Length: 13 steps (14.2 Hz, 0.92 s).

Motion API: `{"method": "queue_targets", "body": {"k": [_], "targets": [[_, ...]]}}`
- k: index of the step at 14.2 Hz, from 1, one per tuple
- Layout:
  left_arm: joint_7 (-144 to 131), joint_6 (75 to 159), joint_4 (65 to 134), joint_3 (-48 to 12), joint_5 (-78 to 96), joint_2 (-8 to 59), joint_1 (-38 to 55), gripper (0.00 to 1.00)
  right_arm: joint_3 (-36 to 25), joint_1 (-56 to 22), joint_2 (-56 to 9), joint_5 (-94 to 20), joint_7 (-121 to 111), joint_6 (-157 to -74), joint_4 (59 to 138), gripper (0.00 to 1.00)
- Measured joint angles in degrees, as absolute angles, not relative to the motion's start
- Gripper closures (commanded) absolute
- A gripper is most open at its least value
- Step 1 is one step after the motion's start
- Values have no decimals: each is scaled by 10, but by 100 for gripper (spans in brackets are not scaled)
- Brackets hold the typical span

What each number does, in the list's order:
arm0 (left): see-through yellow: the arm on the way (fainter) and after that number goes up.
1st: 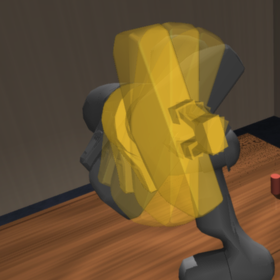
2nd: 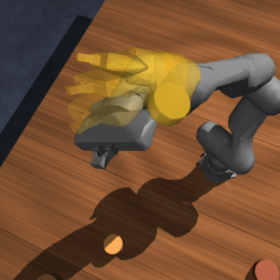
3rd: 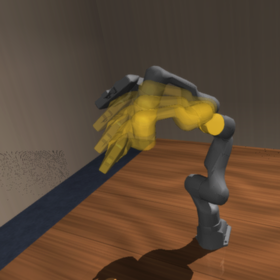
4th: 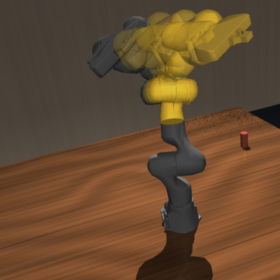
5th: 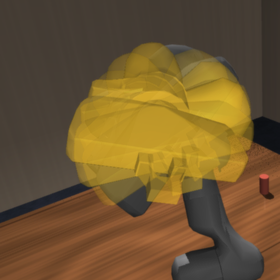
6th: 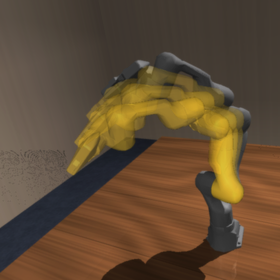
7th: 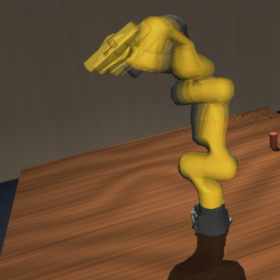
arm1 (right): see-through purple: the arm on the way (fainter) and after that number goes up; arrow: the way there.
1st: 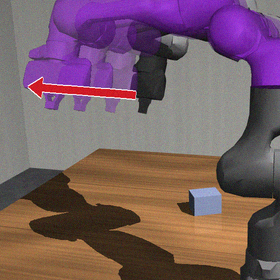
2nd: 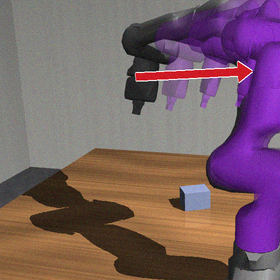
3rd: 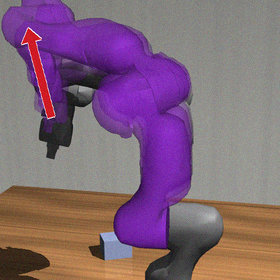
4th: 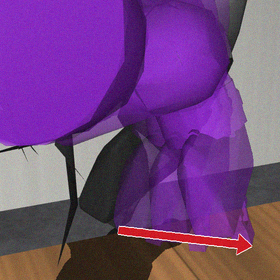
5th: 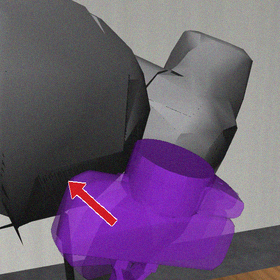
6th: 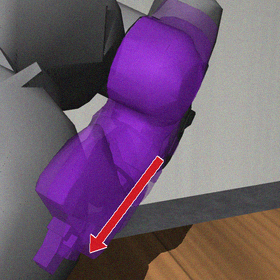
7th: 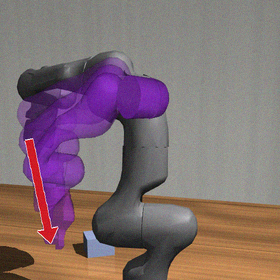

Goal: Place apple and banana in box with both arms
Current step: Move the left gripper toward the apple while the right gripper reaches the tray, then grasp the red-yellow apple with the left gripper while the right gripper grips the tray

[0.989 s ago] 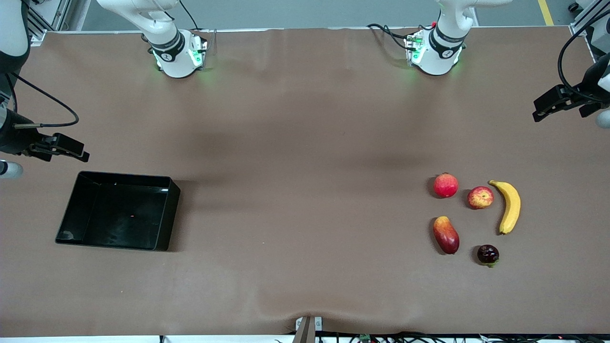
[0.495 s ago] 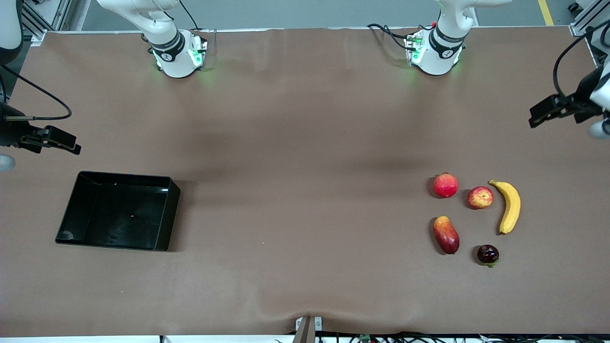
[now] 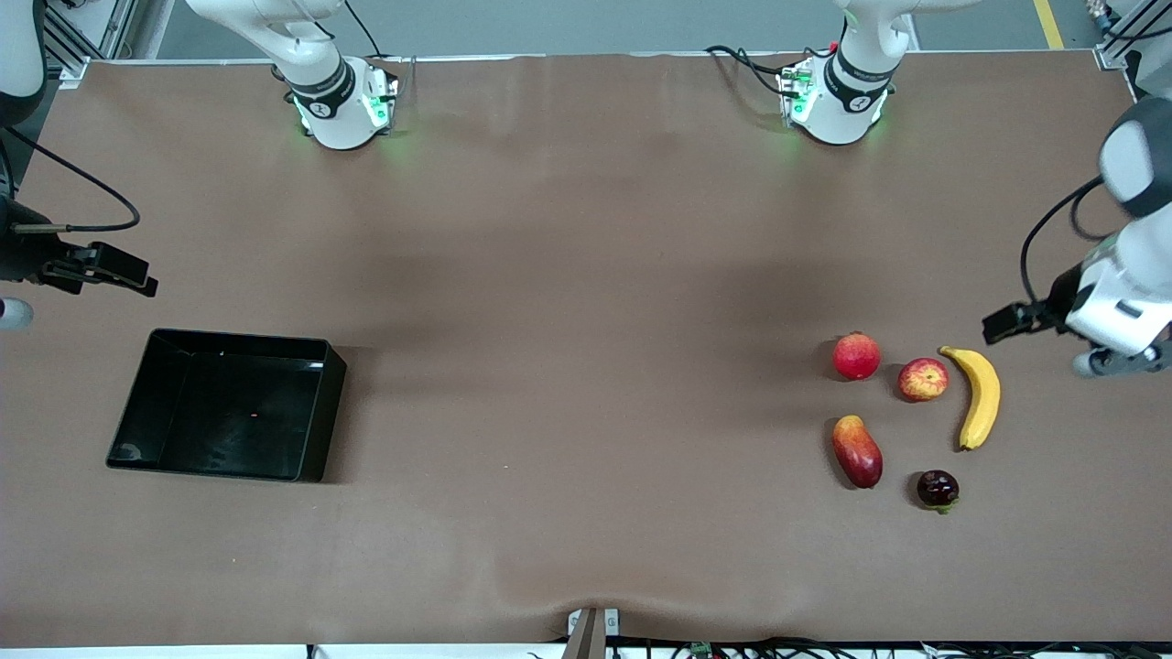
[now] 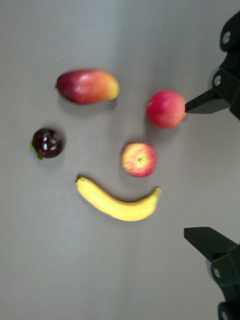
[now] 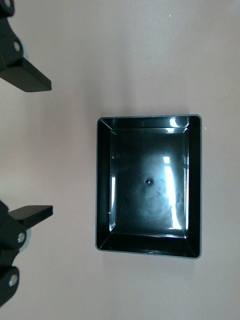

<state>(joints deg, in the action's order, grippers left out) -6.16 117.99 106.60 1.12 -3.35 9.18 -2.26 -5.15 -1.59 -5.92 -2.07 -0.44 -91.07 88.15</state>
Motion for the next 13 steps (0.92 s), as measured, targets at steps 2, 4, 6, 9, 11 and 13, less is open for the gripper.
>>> {"method": "queue_targets", "body": {"k": [2,4,6,9,11,13], "targets": [[-62,1241,1112,11,-33,121,-28,0,-49,-19,-62,-15,-4,-916,882,0],[-62,1266,1123,8,-33,163,-26,0,-51,-18,-67,-14,-7,-919,882,0],[-62,1292,1123,7,-33,200,-25,0,-53,-15,-77,-11,-10,-919,884,0],[-59,1324,1122,6,-33,243,-25,0,-56,14,-113,-10,-11,-920,887,0],[-57,1335,1121,6,-33,261,-26,0,-58,49,-145,-10,-42,-931,890,0],[-57,1338,1121,7,-33,272,-26,0,-60,84,-180,-10,-99,-972,893,0]]}}
